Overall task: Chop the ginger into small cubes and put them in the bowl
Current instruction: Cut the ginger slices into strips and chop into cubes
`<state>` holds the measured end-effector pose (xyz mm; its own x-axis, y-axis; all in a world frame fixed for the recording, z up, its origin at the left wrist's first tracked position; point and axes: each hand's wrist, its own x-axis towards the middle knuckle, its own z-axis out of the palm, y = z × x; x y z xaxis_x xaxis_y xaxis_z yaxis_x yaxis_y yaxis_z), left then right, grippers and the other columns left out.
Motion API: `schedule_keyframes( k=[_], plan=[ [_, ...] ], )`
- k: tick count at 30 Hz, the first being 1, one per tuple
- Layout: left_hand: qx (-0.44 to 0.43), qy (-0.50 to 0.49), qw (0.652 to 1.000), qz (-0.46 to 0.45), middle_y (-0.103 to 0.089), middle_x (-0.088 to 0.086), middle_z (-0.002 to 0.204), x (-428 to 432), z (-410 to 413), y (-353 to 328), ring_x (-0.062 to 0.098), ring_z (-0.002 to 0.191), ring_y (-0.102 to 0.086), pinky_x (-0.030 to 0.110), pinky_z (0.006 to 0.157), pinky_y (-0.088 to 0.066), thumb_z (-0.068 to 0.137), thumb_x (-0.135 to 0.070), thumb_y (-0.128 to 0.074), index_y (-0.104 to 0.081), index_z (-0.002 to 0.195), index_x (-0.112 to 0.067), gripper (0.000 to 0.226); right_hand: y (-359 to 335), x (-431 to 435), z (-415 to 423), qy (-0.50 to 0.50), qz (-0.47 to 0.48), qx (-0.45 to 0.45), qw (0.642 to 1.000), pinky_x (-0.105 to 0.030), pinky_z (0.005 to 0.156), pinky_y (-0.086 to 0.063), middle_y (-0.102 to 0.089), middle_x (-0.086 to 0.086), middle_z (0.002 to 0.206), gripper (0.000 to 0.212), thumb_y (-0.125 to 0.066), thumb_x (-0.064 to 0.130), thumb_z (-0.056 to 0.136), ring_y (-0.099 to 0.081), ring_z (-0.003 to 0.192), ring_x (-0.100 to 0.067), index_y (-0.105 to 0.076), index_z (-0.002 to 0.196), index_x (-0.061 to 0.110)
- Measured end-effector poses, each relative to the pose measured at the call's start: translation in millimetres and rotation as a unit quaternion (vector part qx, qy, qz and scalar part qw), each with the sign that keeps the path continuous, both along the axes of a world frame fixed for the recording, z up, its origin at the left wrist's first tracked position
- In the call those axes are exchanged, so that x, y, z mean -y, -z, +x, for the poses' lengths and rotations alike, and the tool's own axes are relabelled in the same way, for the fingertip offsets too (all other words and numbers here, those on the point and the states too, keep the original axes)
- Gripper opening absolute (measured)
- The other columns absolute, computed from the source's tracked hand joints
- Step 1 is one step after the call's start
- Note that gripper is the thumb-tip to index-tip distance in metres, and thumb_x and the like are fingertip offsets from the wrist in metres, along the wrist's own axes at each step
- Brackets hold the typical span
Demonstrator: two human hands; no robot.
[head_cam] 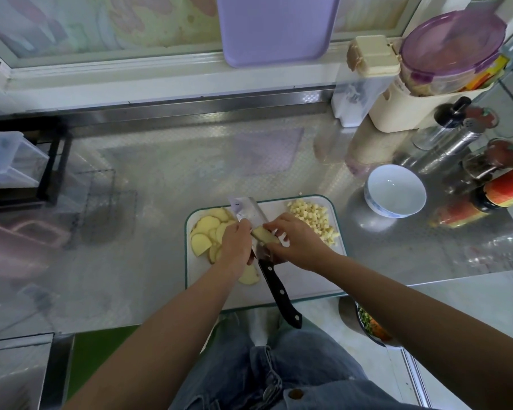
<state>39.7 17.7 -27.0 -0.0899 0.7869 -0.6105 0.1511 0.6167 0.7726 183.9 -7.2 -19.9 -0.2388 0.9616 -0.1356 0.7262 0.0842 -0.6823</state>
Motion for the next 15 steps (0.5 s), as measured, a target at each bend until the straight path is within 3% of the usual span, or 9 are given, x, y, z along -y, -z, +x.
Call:
schedule_keyframes(
  k=[5, 15],
  plan=[
    [-0.022, 0.011, 1.0, -0.011, -0.026, -0.001, 0.049, 1.8, -6.7, -0.8, 0.01, 0.033, -0.023, 0.018, 0.036, -0.02, 0.093, -0.015, -0.034, -0.031, 0.062, -0.017, 0.031, 7.8, -4.4, -4.0, 0.024, -0.016, -0.004, 1.0, -0.031, 0.084, -0.05, -0.058, -0.009, 0.107, 0.033, -0.067, 0.017, 0.086, -0.059, 0.094, -0.019, -0.064, 0.118, 0.006],
    [-0.084, 0.024, 0.996, 0.03, -0.03, -0.002, 0.052, -5.8, -24.5, 5.1, 0.014, 0.049, -0.027, 0.029, 0.051, -0.02, 0.092, -0.015, -0.039, -0.029, 0.055, -0.017, 0.038, 19.6, -24.3, -7.1, 0.012, -0.057, -0.023, 0.998, -0.028, 0.067, -0.053, -0.063, 0.003, 0.091, 0.028, -0.072, 0.014, 0.075, -0.059, 0.075, -0.013, -0.063, 0.101, 0.013]
  ],
)
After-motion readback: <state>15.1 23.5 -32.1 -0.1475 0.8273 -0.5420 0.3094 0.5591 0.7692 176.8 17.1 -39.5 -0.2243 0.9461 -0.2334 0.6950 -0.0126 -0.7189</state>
